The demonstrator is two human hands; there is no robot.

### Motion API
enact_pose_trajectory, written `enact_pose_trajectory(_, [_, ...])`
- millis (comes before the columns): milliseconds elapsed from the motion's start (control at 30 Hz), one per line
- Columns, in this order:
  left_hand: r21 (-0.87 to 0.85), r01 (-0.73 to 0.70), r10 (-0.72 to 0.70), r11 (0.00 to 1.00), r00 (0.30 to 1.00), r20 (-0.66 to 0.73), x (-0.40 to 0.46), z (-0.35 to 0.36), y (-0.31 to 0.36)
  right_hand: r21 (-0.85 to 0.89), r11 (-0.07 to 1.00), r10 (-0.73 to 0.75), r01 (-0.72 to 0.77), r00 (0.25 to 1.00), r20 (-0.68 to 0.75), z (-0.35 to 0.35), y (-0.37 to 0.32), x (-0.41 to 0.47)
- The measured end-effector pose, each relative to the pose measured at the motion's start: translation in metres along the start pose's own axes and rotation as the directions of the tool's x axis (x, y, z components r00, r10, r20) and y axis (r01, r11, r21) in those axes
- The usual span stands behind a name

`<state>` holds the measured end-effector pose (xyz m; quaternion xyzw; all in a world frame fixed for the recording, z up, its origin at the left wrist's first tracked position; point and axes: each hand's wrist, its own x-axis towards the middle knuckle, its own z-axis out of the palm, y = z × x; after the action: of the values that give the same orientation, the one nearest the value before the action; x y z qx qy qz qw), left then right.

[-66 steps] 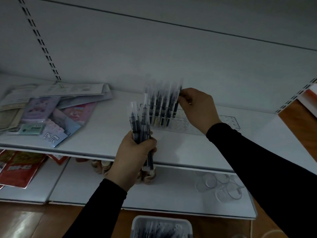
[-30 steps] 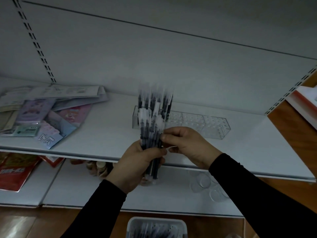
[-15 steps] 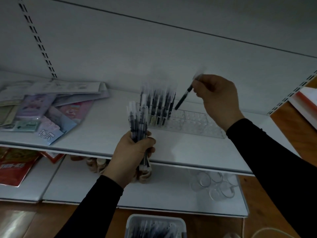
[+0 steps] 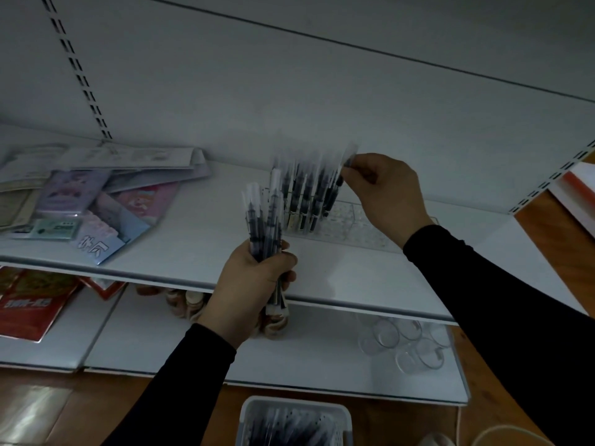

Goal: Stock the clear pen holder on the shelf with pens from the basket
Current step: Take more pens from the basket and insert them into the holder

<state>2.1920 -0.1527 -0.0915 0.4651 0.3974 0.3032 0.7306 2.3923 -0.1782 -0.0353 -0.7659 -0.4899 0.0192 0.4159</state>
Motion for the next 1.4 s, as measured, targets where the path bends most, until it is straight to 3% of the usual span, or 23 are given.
enact_pose_trajectory(500, [0.001, -0.002, 0.002, 1.000, 1.000, -0.004, 0.002, -0.001, 0.000, -0.108, 0.994, 0.029, -0.022, 0.998, 0.064, 0.015, 0.008, -0.009])
enact_pose_trajectory(667, [0.020, 0.015, -0.015, 1.000, 1.000, 0.019, 0.002, 0.000, -0.002, 0.006, 0.992, 0.128, -0.128, 0.991, 0.031, 0.012, 0.006, -0.029])
enact_pose_trajectory(733, [0.018, 0.038, -0.039, 0.999, 0.998, 0.039, 0.002, 0.002, -0.002, 0.055, 0.983, 0.167, -0.178, 0.973, 0.161, 0.014, 0.000, -0.042])
enact_pose_trajectory(867, [0.011, 0.080, -0.081, 0.997, 0.985, 0.150, -0.001, 0.005, -0.003, 0.196, 0.914, 0.226, -0.355, 0.847, 0.481, 0.030, -0.009, -0.067])
enact_pose_trajectory(1000, [-0.043, 0.140, -0.126, 0.989, 0.964, 0.235, -0.005, 0.005, -0.003, 0.369, 0.772, 0.211, -0.517, 0.757, 0.618, 0.035, -0.002, -0.079])
enact_pose_trajectory(1167, [-0.035, 0.143, -0.128, 0.989, 0.955, 0.268, -0.006, 0.007, -0.002, 0.474, 0.602, 0.209, -0.643, 0.700, 0.683, 0.030, -0.002, -0.080])
enact_pose_trajectory(1400, [0.146, 0.025, -0.050, 0.989, 0.983, 0.177, -0.005, 0.007, -0.005, 0.362, 0.762, 0.306, -0.537, 0.792, 0.528, 0.032, -0.008, -0.073])
